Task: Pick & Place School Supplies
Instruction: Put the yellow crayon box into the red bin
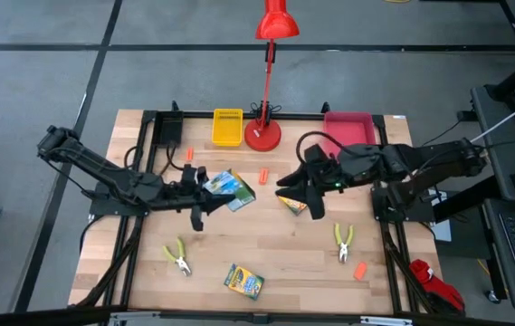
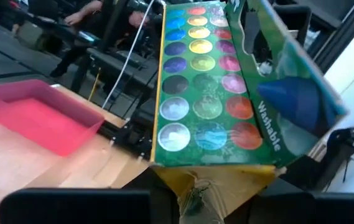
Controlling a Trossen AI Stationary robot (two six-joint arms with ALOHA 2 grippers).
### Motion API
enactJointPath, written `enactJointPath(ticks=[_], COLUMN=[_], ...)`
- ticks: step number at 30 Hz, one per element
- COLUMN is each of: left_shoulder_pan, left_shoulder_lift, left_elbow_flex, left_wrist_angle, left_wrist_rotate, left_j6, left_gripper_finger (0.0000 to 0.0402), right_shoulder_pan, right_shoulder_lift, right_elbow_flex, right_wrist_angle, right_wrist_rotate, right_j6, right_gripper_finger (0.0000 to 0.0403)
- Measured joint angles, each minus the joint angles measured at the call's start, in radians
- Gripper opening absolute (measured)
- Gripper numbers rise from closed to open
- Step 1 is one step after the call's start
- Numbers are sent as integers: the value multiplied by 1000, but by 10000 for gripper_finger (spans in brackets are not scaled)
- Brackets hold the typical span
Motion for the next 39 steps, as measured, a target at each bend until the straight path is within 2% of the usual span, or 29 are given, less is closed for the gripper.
enactJointPath(ticks=[7,17,29,39], left_shoulder_pan=[0,1,1,1], left_shoulder_lift=[1,1,2,2], left_elbow_flex=[0,0,0,0], left_wrist_angle=[55,93,85,56], left_wrist_rotate=[48,117,150,139], left_j6=[7,-5,-24,-33], left_gripper_finger=[69,69,69,69], right_shoulder_pan=[-4,-15,-47,-69], right_shoulder_lift=[60,142,189,239], right_elbow_flex=[0,1,1,1], right_wrist_angle=[137,281,376,446], right_wrist_rotate=[-37,-36,-11,-59], right_j6=[19,30,26,18], right_gripper_finger=[171,230,233,233])
